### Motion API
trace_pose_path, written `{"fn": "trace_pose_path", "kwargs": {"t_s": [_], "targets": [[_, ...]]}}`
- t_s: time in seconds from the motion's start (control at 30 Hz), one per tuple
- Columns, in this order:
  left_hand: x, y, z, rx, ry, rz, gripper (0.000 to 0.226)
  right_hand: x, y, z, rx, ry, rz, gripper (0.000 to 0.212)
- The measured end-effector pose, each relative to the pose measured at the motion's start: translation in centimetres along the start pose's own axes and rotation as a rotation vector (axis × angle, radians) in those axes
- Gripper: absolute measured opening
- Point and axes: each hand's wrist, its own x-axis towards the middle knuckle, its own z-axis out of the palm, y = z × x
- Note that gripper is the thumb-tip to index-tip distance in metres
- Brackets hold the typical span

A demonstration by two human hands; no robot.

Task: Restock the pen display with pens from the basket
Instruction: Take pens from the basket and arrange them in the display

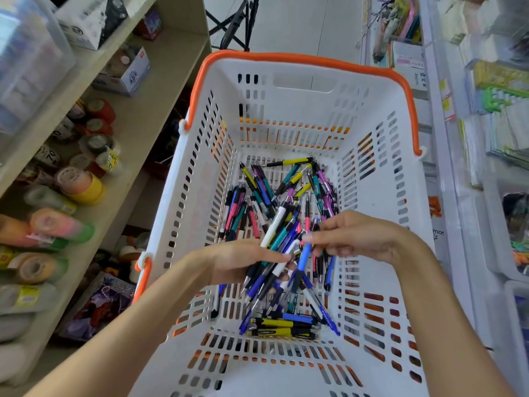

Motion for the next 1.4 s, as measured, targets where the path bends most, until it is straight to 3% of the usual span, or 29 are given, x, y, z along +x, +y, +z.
{"fn": "trace_pose_path", "kwargs": {"t_s": [0.1, 0.23, 0.37, 0.47, 0.53, 0.73, 0.83, 0.9, 1.03, 1.17, 1.4], "targets": [[-0.1, 0.1, 0.2, -0.077, -0.019, 0.026, 0.032, 0.3, -0.2, -0.1, 0.127, 0.088, -0.044, 0.037], [-0.8, 0.5, 0.5, -0.217, -0.079, 0.114, 0.028, 0.5, -0.4, 0.5, 0.117, 0.112, -0.095, 0.041], [-1.0, 0.7, 0.6, -0.245, -0.025, 0.196, 0.029, 0.6, -0.9, 0.9, 0.110, 0.268, -0.274, 0.020], [-1.0, 0.6, 0.5, -0.191, 0.008, 0.258, 0.031, 0.4, -1.0, 1.0, 0.126, 0.307, -0.392, 0.018], [-1.1, 0.6, 0.5, -0.168, 0.002, 0.274, 0.024, 0.4, -1.1, 1.1, 0.104, 0.284, -0.421, 0.019], [-1.1, 0.3, 0.6, -0.029, -0.069, 0.294, 0.017, 0.6, -0.8, 0.8, 0.180, 0.139, -0.425, 0.063], [-1.3, 0.4, 0.9, 0.059, -0.130, 0.265, 0.009, 1.0, -0.8, 0.9, 0.183, 0.144, -0.439, 0.046], [-1.4, 0.5, 1.0, 0.096, -0.156, 0.242, 0.010, 1.2, -0.9, 1.1, 0.264, 0.139, -0.406, 0.046], [-1.5, 0.4, 1.0, 0.077, -0.220, 0.232, 0.021, 1.0, -1.2, 1.7, 0.525, -0.065, -0.338, 0.059], [-1.3, 0.2, 0.8, 0.087, -0.157, 0.231, 0.028, 0.6, -1.4, 1.8, 0.634, -0.177, -0.364, 0.049], [-1.0, -0.1, 0.8, 0.082, -0.218, 0.193, 0.012, 0.9, -1.3, 2.1, 0.568, -0.109, -0.375, 0.042]]}}
